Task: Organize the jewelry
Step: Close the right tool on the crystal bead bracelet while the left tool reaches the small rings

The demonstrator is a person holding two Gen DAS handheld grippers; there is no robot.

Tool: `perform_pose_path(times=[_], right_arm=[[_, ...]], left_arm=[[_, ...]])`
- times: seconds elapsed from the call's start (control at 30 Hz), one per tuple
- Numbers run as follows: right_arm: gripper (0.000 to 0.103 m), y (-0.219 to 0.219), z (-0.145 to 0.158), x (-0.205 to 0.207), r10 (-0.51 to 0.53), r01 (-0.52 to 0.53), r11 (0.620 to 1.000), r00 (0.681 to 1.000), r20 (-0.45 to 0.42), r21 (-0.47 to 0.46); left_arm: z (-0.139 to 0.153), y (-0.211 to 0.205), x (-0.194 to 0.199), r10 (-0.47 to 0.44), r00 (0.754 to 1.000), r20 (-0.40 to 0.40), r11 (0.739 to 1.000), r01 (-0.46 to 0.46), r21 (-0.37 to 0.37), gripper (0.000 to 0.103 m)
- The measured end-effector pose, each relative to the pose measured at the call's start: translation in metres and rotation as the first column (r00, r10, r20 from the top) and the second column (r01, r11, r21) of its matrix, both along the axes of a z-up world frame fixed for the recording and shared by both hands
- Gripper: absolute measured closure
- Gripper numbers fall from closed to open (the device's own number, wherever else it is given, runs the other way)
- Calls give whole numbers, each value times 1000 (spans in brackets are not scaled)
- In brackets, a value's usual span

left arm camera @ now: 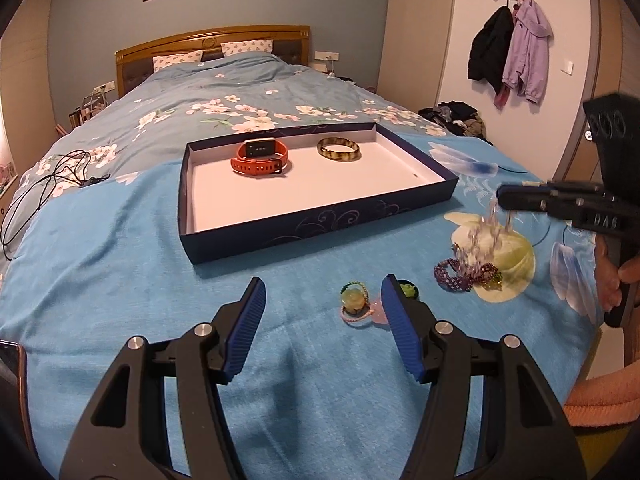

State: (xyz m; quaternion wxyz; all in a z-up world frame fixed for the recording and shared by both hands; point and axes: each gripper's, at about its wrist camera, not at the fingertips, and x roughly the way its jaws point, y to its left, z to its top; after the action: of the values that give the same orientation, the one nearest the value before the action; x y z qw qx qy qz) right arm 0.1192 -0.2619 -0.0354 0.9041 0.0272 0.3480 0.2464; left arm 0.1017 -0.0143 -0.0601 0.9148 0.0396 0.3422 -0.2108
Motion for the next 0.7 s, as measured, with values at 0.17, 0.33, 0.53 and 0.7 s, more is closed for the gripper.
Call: perform_pose_path(times=[0.17, 0.33, 0.53, 0.7], right_arm=[[96, -4, 16, 0, -23, 23, 1000, 999, 44, 17], [96, -13, 20, 6, -61, 59, 998, 996, 59, 22], [96, -18, -4, 16, -90, 90, 996, 996, -3, -1], [96, -21, -20, 21, -100, 100, 995, 994, -52, 0]], left_arm=[[-5, -5, -2, -25, 1000, -14, 1000, 25, 13, 46], [-12, -15, -1, -57, 998, -39, 997, 59, 48, 53], [-22, -26, 6, -93, 991, -100, 992, 101, 76, 59], [-28, -29, 19, -99, 981, -164, 993, 110, 54, 61]])
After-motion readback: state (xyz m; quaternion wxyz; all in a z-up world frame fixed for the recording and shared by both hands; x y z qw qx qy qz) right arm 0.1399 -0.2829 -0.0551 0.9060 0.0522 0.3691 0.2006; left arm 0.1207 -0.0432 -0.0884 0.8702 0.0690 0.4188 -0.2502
